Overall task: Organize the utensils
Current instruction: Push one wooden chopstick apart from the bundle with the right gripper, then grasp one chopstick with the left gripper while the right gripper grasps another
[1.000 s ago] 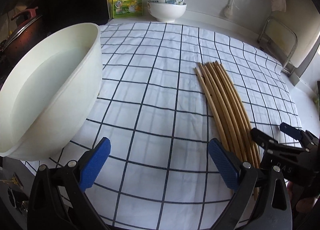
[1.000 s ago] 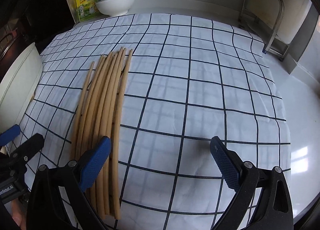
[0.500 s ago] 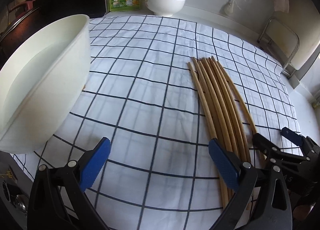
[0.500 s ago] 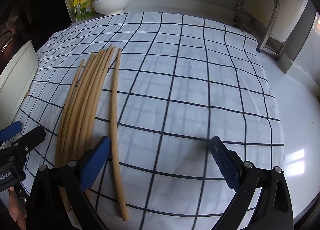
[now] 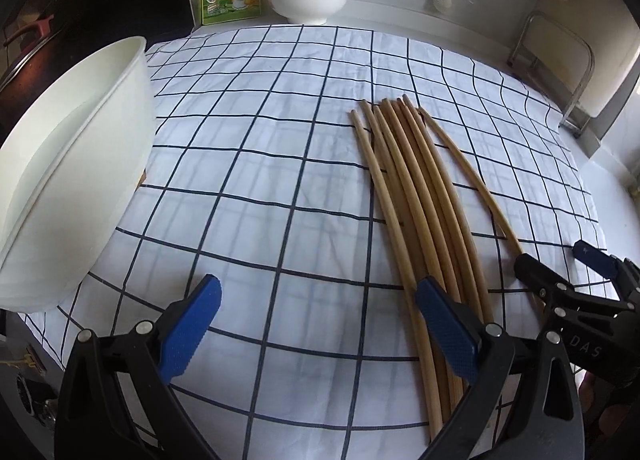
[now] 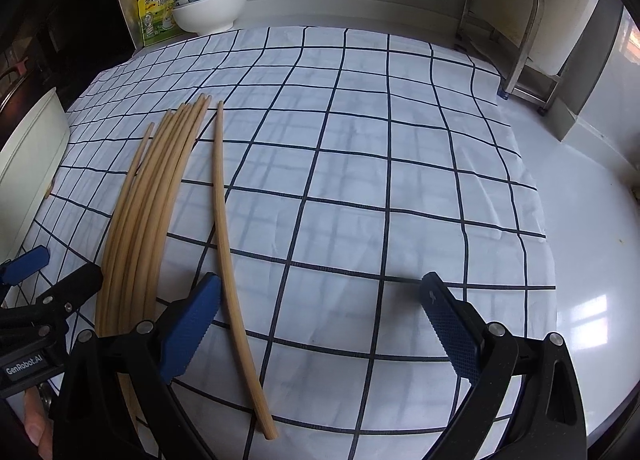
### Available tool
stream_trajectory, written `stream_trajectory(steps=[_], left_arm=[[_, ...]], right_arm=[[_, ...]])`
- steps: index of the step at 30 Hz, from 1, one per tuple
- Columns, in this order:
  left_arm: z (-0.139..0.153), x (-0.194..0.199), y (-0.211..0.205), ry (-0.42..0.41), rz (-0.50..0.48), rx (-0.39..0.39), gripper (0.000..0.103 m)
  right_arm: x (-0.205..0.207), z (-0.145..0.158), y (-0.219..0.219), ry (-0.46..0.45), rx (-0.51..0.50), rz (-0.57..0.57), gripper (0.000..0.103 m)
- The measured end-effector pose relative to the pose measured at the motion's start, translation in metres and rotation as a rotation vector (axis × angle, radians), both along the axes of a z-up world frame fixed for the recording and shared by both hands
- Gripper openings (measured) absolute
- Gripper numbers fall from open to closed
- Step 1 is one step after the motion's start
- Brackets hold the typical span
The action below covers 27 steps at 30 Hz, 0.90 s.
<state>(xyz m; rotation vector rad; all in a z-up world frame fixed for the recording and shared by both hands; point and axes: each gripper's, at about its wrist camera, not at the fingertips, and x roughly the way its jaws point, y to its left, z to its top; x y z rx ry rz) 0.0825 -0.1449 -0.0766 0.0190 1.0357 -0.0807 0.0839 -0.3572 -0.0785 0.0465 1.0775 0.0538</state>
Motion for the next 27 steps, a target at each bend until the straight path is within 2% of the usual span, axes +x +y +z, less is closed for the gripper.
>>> stream_trajectory(steps=[3, 18, 20, 27], left_arm=[[-0.002, 0.001, -0.002, 0.0, -0.005, 0.019, 0.097], [-0.003, -0.005, 0.011, -0.002, 0.024, 0.012, 0.098], [-0.006, -0.003, 0.009, 0.017, 0.027, 0.038, 0.098], [-0.005, -0.003, 0.007, -0.006, 0.0, 0.037, 0.097]], right_arm=[[0.0, 0.0, -0.001, -0.001, 0.005, -0.003, 0.095], [0.0, 0.001, 0.008, -0.026, -0.019, 0.022, 0.094], [0.0, 0.001, 0.01, -0.032, -0.016, 0.024, 0.094], [0.001, 0.002, 0.015, -0.054, -0.013, 0.042, 0.093]])
